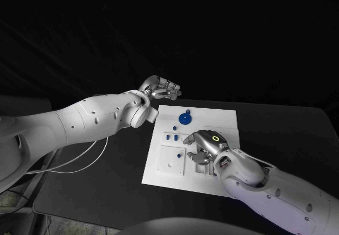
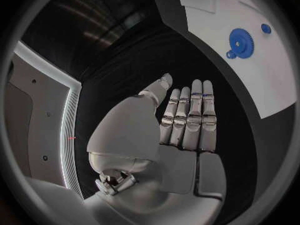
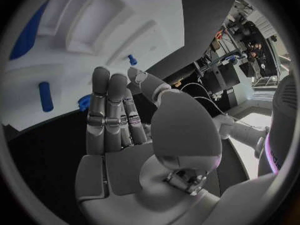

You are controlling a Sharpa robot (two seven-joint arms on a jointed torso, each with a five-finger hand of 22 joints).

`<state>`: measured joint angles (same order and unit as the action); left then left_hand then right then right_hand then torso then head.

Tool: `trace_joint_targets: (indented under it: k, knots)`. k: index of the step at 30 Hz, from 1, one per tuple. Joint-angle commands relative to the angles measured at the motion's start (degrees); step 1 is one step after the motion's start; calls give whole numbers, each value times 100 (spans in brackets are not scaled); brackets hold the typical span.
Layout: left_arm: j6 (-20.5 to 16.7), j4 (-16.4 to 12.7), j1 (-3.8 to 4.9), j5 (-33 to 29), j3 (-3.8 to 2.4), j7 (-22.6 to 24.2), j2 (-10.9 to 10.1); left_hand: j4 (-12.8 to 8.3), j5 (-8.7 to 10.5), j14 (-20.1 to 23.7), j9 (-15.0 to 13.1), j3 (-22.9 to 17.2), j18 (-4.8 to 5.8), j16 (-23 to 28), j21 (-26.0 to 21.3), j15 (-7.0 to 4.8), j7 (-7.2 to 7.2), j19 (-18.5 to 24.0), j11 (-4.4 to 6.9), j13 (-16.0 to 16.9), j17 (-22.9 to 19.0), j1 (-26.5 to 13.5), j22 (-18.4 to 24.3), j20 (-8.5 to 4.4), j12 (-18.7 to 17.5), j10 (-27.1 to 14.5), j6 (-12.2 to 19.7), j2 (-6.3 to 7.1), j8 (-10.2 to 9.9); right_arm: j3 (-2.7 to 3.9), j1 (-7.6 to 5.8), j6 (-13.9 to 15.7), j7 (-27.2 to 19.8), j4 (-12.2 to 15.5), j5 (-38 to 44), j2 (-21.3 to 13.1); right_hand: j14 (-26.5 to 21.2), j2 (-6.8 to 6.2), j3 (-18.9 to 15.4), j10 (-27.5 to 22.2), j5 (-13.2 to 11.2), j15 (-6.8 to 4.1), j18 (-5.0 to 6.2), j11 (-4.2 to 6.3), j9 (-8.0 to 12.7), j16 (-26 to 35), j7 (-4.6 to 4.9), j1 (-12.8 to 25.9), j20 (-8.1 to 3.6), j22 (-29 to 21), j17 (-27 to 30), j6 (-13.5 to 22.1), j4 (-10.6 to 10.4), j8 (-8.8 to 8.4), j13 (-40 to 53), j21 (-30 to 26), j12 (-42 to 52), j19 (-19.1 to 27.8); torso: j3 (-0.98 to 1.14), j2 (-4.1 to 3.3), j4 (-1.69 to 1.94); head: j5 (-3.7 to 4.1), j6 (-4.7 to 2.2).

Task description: Assemble the parts on the task board

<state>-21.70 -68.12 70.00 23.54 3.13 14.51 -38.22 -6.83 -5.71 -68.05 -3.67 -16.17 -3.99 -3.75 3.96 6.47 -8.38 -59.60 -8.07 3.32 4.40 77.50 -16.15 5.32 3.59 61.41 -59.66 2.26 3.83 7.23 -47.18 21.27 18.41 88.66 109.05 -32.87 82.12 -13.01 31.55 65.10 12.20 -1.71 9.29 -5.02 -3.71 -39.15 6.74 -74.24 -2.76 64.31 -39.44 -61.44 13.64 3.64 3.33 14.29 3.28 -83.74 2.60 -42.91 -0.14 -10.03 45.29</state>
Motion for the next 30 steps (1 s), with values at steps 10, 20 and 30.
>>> trace_joint_targets:
  k: [10,20,30]
  knots:
    - [77,-83,9,-35,-4,271,-124,9,13,-36,5,16,8,15,33,-38,10,-73,12,3,19,30,15,-31,-15,42,-1,-43,29,648,-8,-213,119,290,-554,-638,78,78,-896,-186,-122,50,-15,-35,7,-105,-71,-97,43,-226,-97,125,-260,-5,7,-223,20,-211,1,-2,-7,84,-121]
    - [74,-78,8,-62,-3,293,-128,9,12,-39,4,14,9,15,34,-38,10,-76,12,3,19,29,15,-33,-15,45,-3,-42,30,713,-9,-468,204,-26,-379,-641,51,12,-1160,-526,-537,111,36,-105,9,-76,-161,-359,107,-406,-33,243,-522,-8,4,-305,22,-219,-1,-7,9,120,-139]
    - [81,-70,8,-64,-3,277,-128,17,14,-34,5,4,17,17,31,-36,9,-77,10,3,14,15,23,-35,-16,39,0,-39,27,704,-8,-824,215,-252,-346,-556,52,84,-1101,-417,-604,82,6,-71,8,-90,-142,-374,83,-426,-27,182,-524,-8,3,-282,21,-219,-8,-5,16,130,-130]
